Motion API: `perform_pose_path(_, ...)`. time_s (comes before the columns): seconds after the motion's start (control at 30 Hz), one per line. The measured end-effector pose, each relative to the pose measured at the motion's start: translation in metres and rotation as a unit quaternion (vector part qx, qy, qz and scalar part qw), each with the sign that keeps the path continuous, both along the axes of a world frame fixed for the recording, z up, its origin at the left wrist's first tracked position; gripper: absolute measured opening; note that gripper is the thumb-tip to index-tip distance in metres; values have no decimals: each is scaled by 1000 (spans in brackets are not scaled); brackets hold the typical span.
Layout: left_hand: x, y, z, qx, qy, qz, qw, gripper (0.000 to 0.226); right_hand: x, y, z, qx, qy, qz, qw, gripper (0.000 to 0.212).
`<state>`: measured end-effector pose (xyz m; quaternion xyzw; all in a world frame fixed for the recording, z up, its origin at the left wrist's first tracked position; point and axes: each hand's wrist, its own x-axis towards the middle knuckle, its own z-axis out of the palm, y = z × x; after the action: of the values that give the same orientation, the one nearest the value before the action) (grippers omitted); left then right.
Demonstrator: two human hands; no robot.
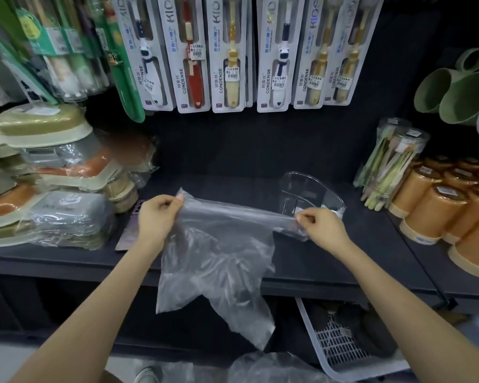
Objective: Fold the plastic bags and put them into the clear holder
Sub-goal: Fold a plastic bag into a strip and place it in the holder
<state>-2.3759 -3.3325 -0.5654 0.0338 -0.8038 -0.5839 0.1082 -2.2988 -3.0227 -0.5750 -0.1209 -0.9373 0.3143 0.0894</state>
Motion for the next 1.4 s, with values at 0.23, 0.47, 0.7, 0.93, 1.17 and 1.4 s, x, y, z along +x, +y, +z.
perform_pose_path(0.23,-45,33,-16,-33,-107,-17,994,46,-40,25,1,31,21,-58,998,21)
perform_pose_path(0.47,-8,12,-13,21,-238,-9,971,61,27,-9,21,0,159,-47,986,34)
perform_pose_path(0.7,39,10,12,83,-327,-85,937,61,72,-65,10,-19,-25,25,999,54)
perform_pose_path(0.93,51,25,19,151,-278,-75,946,21,54,-71,-11,17,28,-25,999,34)
perform_pose_path(1.17,46,13,8,219,-282,-46,933,14,50,-54,-28,108,50,-61,991,13)
perform_pose_path(1.4,46,1,-14,246,-332,-62,908,19,78,22,-24,93,111,-17,989,14)
